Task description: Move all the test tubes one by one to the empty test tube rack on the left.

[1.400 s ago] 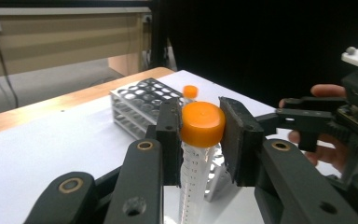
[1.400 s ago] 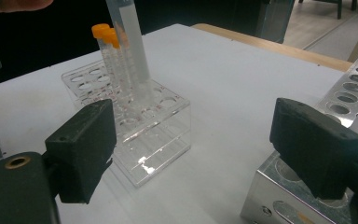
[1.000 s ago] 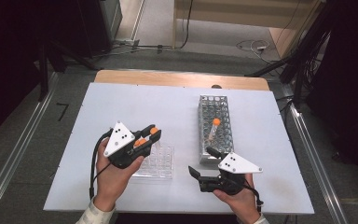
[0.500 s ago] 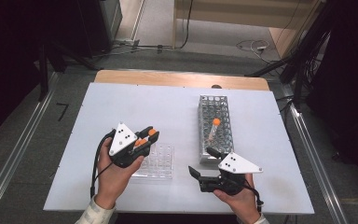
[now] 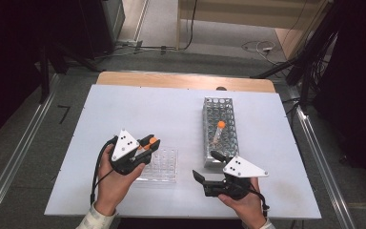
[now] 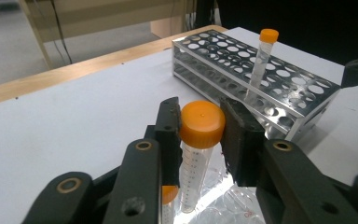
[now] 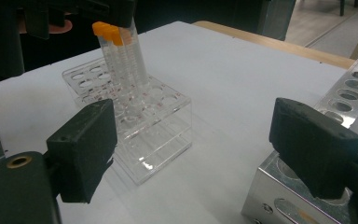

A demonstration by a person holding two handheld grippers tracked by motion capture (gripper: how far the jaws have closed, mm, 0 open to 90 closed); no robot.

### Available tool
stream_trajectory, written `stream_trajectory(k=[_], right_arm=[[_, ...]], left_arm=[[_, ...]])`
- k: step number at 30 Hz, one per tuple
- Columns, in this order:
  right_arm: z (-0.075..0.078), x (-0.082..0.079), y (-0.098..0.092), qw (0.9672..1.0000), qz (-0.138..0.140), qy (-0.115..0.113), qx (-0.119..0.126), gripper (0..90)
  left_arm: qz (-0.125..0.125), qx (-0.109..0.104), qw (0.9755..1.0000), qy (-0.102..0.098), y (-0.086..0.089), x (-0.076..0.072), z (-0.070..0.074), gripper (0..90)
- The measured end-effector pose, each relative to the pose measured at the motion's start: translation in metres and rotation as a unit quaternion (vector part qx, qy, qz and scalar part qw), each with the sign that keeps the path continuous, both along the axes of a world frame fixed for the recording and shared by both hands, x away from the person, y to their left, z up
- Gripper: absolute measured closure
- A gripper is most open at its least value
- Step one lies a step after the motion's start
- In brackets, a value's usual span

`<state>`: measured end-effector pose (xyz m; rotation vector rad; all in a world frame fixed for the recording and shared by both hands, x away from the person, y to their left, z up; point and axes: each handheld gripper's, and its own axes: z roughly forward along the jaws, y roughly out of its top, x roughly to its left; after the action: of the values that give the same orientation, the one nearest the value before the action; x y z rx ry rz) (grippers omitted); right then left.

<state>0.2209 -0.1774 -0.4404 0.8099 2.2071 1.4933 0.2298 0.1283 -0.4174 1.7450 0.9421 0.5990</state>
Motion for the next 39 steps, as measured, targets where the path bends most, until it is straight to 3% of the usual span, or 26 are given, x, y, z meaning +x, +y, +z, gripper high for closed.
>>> stream_trajectory(k=[4,15,23,39], right_arm=[[0.000,0.000,0.000,1.0000,0.000,0.000,0.000,13.5],[0.001,0.001,-0.002,1.0000,-0.004,-0.002,0.002,13.5],[0.001,0.005,-0.007,0.9998,-0.021,-0.003,0.005,13.5],[0.009,0.035,-0.036,0.9948,-0.101,-0.007,0.005,14.6]], left_arm=[[0.002,-0.012,0.9999,-0.003,-0.001,-0.001,0.002,41.9],[0.004,-0.031,0.9995,0.001,-0.003,-0.003,0.003,18.0],[0.003,-0.036,0.9993,0.004,-0.004,-0.004,0.004,16.7],[0.005,-0.046,0.9989,0.009,0.000,-0.006,0.006,17.4]])
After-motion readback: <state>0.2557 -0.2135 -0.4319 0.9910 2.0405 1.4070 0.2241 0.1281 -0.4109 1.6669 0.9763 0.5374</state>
